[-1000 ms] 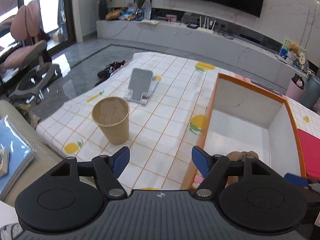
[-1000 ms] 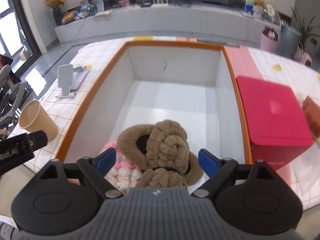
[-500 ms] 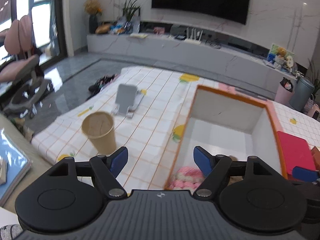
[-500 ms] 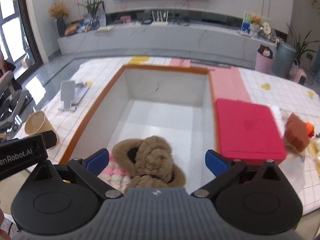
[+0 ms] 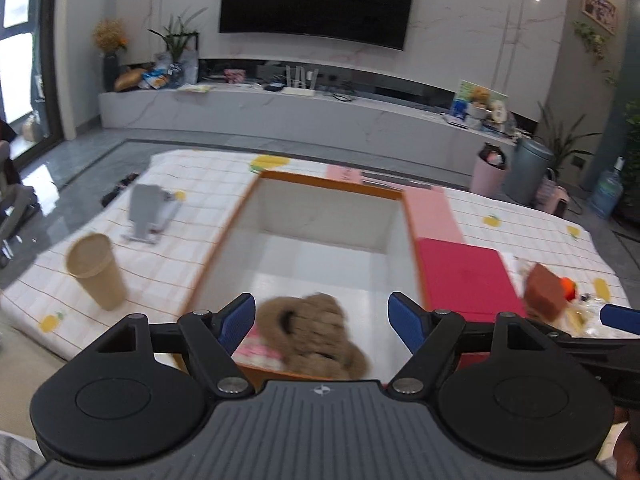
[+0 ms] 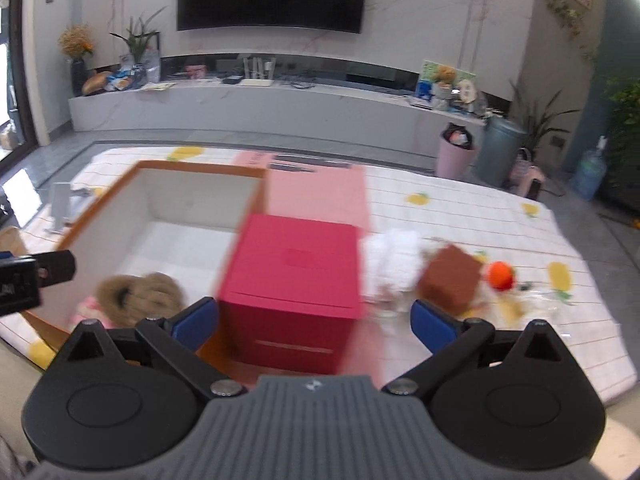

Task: Organize soft objects
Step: 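Move both tools back toward the remaining soft items on the table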

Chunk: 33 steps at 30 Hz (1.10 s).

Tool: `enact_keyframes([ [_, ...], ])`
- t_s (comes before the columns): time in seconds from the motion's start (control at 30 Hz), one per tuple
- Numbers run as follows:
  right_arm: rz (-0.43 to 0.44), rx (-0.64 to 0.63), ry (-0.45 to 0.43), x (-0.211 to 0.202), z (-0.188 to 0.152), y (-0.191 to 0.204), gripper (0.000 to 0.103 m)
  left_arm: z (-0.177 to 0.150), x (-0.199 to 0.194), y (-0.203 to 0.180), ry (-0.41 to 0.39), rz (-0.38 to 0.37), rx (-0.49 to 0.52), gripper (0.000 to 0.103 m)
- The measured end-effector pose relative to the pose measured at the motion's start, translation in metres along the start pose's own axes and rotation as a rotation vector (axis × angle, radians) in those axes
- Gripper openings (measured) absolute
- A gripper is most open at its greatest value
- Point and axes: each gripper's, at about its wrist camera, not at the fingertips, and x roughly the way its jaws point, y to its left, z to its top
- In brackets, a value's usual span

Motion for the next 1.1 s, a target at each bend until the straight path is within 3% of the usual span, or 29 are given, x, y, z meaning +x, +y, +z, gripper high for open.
enact_keyframes([
  [0.1,-0.054,0.017,0.001,0.003,-0.005,-0.038,0.100,-0.008,0.003,-0.024,0.022,-0.072,0.085,0.089],
  [0.23,-0.136,0.061,0.034,0.015,-0.014,-0.087,0.100,-0.021,0.011,-0.056,0.047,-0.114,0.152,0.089],
  [0.43,-0.171,0.123,0.080,0.038,-0.023,-0.144,0.100,-0.037,0.025,-0.108,0.098,-0.208,0.216,0.089],
  [0.5,-0.158,0.204,0.088,0.052,-0.023,-0.163,0.100,-0.044,0.031,-0.127,0.118,-0.228,0.240,0.089],
  [0.57,-0.150,0.314,0.120,0.072,-0.027,-0.185,0.100,-0.050,0.039,-0.143,0.145,-0.237,0.261,0.089],
  [0.67,-0.212,0.417,0.175,0.097,-0.035,-0.212,0.100,-0.059,0.057,-0.166,0.210,-0.253,0.275,0.089],
  [0.77,-0.262,0.501,0.177,0.114,-0.042,-0.238,0.100,-0.070,0.080,-0.188,0.284,-0.263,0.294,0.089],
  [0.9,-0.173,0.600,0.176,0.130,-0.049,-0.275,0.100,-0.082,0.105,-0.212,0.348,-0.259,0.282,0.089],
  [1.1,-0.209,0.544,0.156,0.154,-0.044,-0.295,0.100,-0.094,0.141,-0.237,0.417,-0.232,0.242,0.089],
])
